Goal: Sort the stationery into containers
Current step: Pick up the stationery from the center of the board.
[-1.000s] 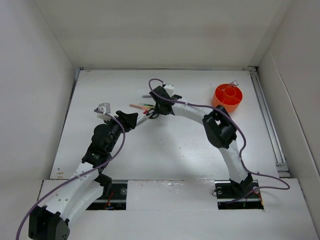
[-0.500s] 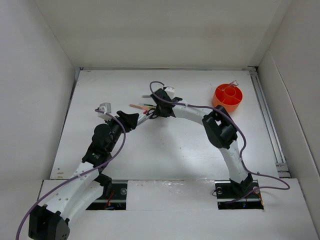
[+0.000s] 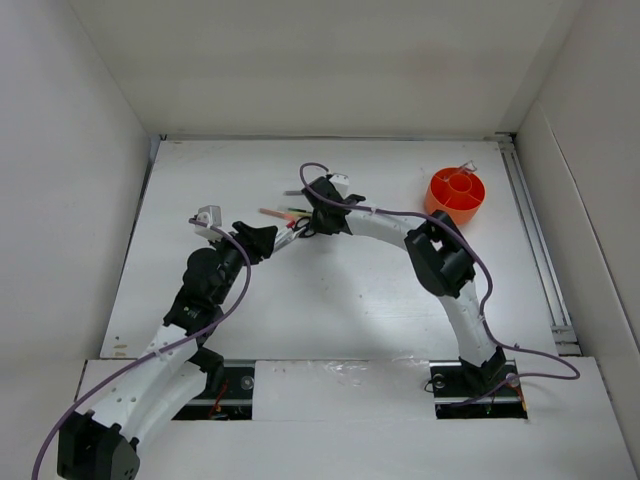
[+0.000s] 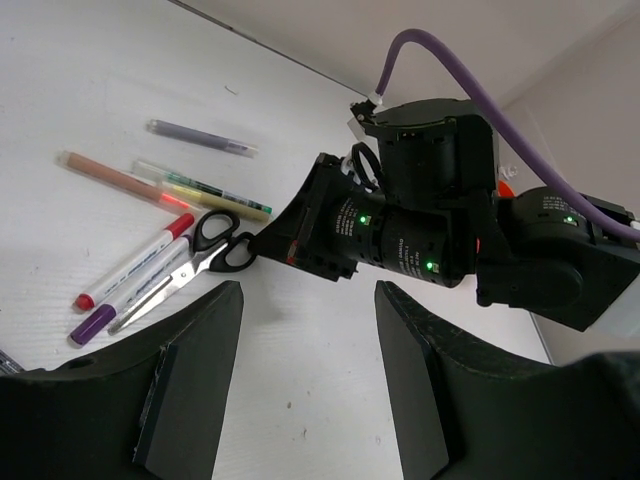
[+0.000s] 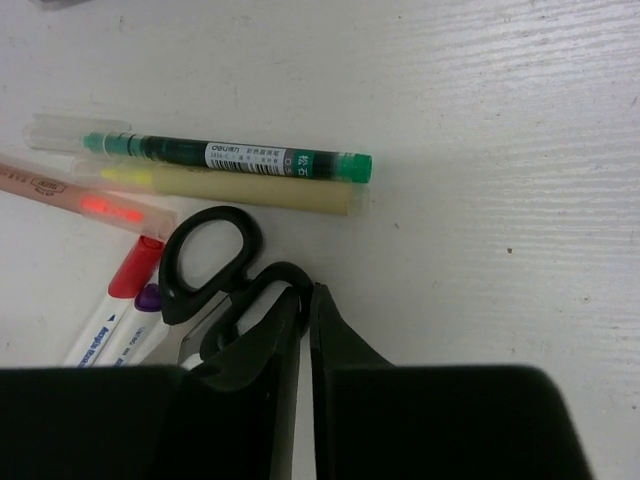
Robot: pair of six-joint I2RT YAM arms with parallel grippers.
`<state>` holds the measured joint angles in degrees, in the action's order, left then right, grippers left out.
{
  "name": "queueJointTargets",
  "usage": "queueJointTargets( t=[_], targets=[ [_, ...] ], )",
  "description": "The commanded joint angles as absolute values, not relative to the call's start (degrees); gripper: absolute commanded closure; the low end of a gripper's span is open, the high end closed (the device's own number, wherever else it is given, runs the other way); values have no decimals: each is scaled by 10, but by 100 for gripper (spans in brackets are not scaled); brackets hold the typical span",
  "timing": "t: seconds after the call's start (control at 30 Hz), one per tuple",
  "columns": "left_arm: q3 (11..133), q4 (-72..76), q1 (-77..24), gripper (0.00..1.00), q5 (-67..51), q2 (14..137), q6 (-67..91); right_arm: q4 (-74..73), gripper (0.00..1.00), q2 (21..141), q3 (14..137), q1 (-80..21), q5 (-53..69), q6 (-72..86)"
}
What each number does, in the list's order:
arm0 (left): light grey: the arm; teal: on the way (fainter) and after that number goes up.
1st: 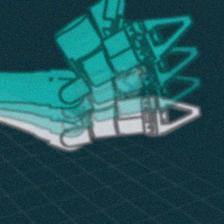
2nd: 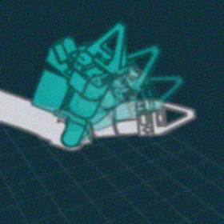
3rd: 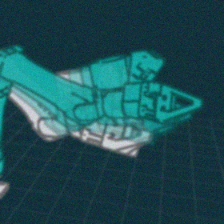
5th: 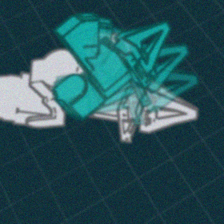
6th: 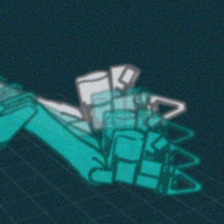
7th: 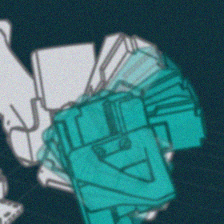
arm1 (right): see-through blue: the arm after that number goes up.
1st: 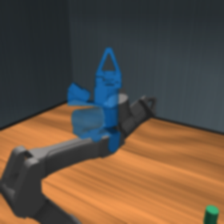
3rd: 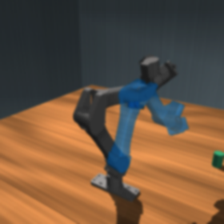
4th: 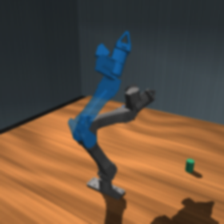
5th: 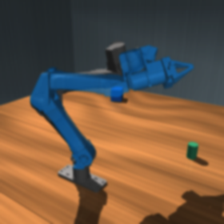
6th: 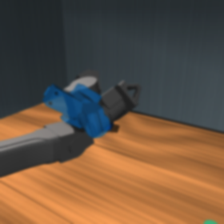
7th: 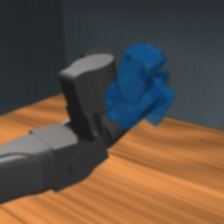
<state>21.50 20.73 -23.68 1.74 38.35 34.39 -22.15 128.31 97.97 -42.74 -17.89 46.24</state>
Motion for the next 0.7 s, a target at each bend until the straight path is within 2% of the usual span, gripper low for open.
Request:
queueJointTargets(
  t=[0.0,0.07,0.27,0.67],
  targets=[
    [221,226,-239,48,16,374,345,-235,92,1287,976,-421,-171,454],
    [221,226,-239,48,16,369,340,-240,100,1287,976,-421,-171,454],
    [221,226,-239,48,16,369,340,-229,100,1241,931,-421,-184,442],
    [221,226,-239,48,16,369,340,-238,100,1116,866,-422,-291,425]
  ],
)
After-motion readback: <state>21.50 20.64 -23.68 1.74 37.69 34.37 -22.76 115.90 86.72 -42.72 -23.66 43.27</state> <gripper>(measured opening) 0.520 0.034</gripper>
